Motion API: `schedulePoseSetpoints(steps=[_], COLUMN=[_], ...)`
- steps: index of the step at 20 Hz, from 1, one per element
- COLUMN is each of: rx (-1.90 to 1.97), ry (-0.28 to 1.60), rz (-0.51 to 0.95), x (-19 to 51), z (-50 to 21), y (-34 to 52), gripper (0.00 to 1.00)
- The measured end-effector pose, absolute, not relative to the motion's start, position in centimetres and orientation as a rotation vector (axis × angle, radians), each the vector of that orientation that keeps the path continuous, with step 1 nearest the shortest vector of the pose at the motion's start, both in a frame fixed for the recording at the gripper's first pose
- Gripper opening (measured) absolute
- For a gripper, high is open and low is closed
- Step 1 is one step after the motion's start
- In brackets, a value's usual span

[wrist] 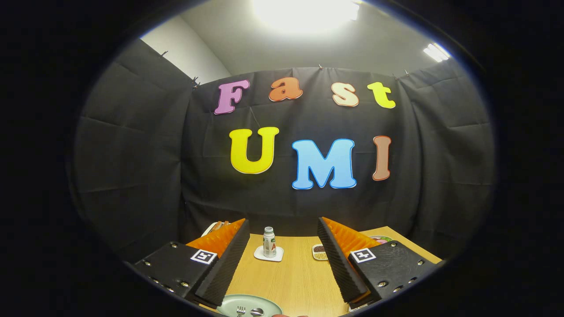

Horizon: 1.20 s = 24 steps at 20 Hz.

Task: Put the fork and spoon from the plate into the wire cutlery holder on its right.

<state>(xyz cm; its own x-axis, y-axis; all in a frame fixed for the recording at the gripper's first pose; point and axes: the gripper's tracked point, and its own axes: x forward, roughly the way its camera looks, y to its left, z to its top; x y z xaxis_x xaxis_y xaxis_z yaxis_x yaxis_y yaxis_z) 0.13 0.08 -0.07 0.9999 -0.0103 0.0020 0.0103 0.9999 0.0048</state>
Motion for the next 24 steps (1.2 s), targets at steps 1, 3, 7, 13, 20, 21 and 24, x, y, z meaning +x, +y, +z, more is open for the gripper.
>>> schedulePoseSetpoints(steps=[1,3,7,13,20,21,24], rx=[0.006,0.005,0.006,0.013,0.037,0.044,0.077], ry=[-0.001,0.007,0.024,0.183,0.542,0.601,0.735], rz=[-0.008,-0.004,0.009,0.071,0.148,0.154,0.166], x=[0.1,0.3,0.7,1.7,2.1,1.8,1.1], z=[0.0,-0.3,-0.5,-5.1,-16.2,-17.9,-22.7], y=[0.1,0.3,0.7,2.9,5.7,5.9,6.3], gripper=[0.95,0.95,0.95,0.95,0.95,0.95,0.88])
